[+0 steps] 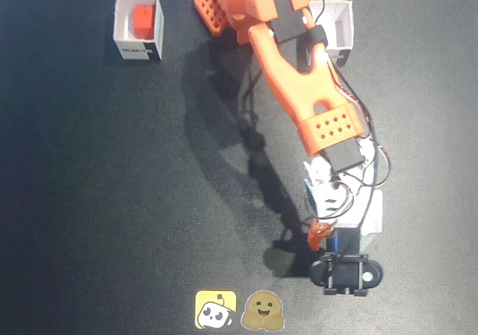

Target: Put the red cube in the right box and the blue cube in the left box.

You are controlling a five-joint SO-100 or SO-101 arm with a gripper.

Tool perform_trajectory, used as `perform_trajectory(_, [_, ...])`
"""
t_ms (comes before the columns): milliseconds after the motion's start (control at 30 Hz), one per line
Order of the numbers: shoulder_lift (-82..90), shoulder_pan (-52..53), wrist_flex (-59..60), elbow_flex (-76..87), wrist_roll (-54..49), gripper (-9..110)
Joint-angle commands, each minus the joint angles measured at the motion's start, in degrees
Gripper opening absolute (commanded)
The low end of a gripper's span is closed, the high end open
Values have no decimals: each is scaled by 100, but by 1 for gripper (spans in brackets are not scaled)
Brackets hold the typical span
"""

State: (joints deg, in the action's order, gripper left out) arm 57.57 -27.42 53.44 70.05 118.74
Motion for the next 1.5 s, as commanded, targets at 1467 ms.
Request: perform_trajectory(1467, [-1274, -79, 1239, -2250, 132, 21])
